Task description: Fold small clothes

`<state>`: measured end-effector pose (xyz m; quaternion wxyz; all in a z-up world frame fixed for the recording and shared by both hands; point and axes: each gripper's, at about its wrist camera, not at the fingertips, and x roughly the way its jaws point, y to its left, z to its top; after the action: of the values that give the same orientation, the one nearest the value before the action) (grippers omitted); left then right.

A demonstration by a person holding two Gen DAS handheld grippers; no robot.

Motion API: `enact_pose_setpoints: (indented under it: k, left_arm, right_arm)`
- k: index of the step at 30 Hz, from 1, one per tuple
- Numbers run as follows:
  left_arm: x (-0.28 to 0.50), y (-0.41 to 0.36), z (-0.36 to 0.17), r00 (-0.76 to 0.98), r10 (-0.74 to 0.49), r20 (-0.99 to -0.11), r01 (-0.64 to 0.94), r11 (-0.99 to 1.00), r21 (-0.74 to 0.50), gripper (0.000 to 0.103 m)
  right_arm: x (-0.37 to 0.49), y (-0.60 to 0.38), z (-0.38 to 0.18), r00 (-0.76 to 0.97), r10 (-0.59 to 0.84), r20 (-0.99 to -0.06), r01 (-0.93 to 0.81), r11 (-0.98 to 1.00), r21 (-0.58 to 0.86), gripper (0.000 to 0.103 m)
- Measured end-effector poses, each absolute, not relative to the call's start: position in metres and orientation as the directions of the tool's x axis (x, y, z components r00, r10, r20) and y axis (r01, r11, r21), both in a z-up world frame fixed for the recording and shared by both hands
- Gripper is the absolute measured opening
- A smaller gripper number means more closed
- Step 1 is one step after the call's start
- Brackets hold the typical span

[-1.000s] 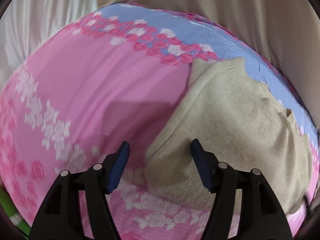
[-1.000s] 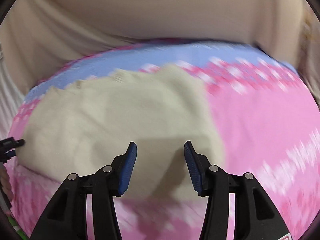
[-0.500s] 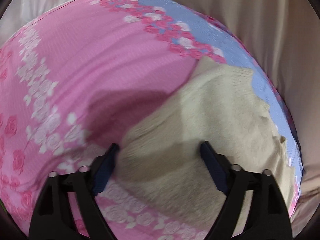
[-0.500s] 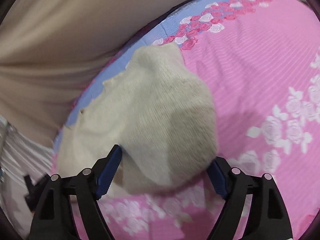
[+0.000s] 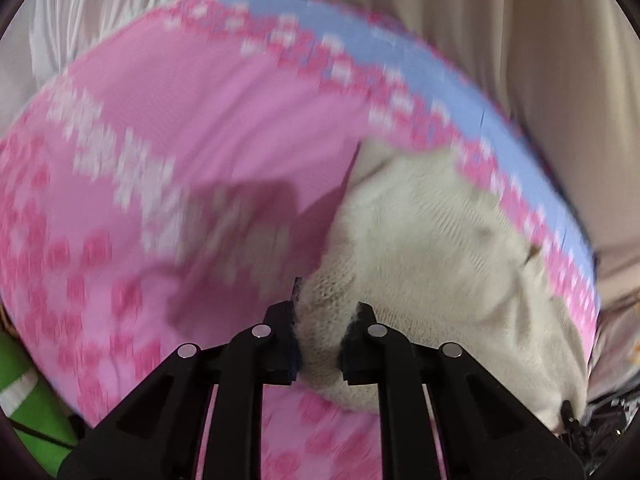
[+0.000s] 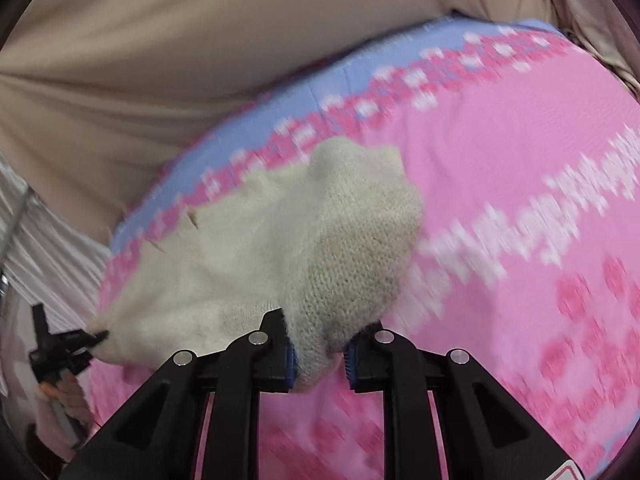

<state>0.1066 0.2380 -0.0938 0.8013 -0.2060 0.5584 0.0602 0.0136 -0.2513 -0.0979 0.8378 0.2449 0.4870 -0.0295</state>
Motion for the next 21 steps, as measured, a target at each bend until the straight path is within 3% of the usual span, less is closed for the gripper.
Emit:
enact_pose_setpoints:
  k: [3,7,8,10,12,13,19,20,21]
  left_arm:
    - [0.096,0.225,-0.122,0.32,-0.063,-0.945,-0.324,0.93,-0.172,0.017]
    - [0.096,0.216,-0.078,0.421,-0.032,-0.906,-0.294,0.941,-0.169,0.02]
    - [0.102,0.212,-0.062,0.459,-0.02,-0.888,-0.277,0.947,-0.164,0.02]
    - [0.115,0.204,-0.045,0.51,-0.001,-0.86,-0.246,0.958,-0.147,0.022]
    - [0.138,0.194,-0.04,0.535,0.014,-0.845,-0.219,0.968,-0.122,0.032]
    - [0.152,0.189,-0.044,0.535,0.016,-0.844,-0.207,0.972,-0.113,0.039]
    - [0.216,0.173,-0.104,0.449,0.065,-0.891,-0.198,0.98,-0.028,0.038]
    - [0.223,0.173,-0.115,0.434,0.075,-0.898,-0.191,0.982,-0.01,0.036]
    - [0.227,0.173,-0.122,0.427,0.074,-0.901,-0.178,0.984,-0.004,0.031]
  right_arm:
    - [0.001,-0.247,-0.128,0.448,0.121,-0.886,0.318,0.905,0.284,0.03]
    - [0.001,-0.251,-0.076,0.572,0.025,-0.82,0.331,0.907,0.259,0.039]
    - [0.006,-0.251,-0.062,0.599,-0.013,-0.801,0.323,0.919,0.227,0.042]
    - [0.028,-0.257,-0.042,0.652,-0.037,-0.757,0.301,0.929,0.213,0.062]
    - [0.059,-0.261,-0.039,0.647,-0.02,-0.762,0.281,0.935,0.214,0.064]
    - [0.077,-0.262,-0.043,0.638,-0.01,-0.77,0.266,0.941,0.208,0.064]
    - [0.151,-0.256,-0.098,0.545,0.003,-0.838,0.238,0.958,0.158,0.064]
    - [0.159,-0.258,-0.11,0.521,0.017,-0.853,0.238,0.957,0.164,0.059]
    - [0.164,-0.257,-0.119,0.499,0.053,-0.865,0.228,0.955,0.19,0.025]
